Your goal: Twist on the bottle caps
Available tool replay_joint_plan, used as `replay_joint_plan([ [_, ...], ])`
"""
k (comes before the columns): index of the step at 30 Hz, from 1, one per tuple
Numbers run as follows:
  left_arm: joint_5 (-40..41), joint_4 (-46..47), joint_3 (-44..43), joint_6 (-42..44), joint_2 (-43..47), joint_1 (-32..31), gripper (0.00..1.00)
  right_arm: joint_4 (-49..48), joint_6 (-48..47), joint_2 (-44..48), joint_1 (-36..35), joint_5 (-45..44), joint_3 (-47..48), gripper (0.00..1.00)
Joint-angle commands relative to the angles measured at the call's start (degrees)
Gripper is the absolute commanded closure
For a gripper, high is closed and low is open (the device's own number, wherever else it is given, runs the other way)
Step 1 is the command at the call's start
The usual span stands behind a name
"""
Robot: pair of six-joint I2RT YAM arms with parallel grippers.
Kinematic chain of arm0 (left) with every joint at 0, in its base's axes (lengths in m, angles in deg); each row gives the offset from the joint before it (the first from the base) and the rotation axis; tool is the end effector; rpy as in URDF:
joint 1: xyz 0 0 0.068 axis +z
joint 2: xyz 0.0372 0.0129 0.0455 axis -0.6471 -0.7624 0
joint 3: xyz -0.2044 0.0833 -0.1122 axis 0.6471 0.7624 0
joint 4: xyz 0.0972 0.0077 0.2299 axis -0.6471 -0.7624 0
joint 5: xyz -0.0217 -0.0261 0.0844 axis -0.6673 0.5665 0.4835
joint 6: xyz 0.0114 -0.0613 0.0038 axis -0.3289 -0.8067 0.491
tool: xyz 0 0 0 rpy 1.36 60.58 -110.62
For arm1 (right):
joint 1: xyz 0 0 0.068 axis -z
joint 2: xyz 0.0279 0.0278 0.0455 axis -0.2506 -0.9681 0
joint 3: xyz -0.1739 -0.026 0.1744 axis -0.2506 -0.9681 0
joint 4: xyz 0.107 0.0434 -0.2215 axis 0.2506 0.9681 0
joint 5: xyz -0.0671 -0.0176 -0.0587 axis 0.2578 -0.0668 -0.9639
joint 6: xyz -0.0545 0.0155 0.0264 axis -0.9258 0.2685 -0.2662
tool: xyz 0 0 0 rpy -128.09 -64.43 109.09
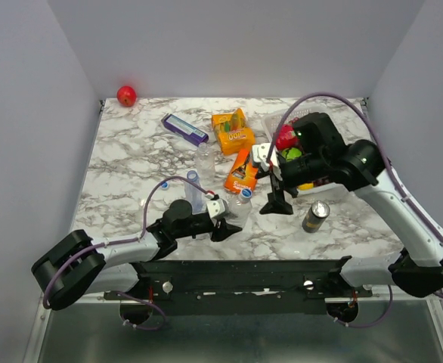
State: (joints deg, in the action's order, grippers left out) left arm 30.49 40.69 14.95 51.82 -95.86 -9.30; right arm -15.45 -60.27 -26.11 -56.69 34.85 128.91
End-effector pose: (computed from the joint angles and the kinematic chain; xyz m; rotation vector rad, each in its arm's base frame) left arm 0.1372 -0.1928 0.1689 1.0217 1.5237 -1.0527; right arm 0.1472 0.1717 0.3996 -1.7207 1.5382 0.7772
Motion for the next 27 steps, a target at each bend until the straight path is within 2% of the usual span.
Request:
replay_joint_plan([
  [1,-2.56,3.86,-1.81,-2.36,-0.59,0.06,1.0,-5.82,2.18,-3.83,-0.72,6.98,-0.51,0.0],
  [10,-3.09,3.95,-2.69,-3.15,-0.94,0.14,1.0,-7.06,0.88,-6.81,-2.3,6.89,-0.35,0.0],
  [18,-2.91,4.13,-3.21,-5.52,-1.12,0.76,1.0,-4.16,-3.07,-7.17,-3.88,5.22,-0.43,0.0],
  [27,-1.95,4.92,-3.39,-8.16,-0.59,2.25,1.0,-0.47,-3.34,-6.73,-4.23,1.61,-0.7,0.0],
])
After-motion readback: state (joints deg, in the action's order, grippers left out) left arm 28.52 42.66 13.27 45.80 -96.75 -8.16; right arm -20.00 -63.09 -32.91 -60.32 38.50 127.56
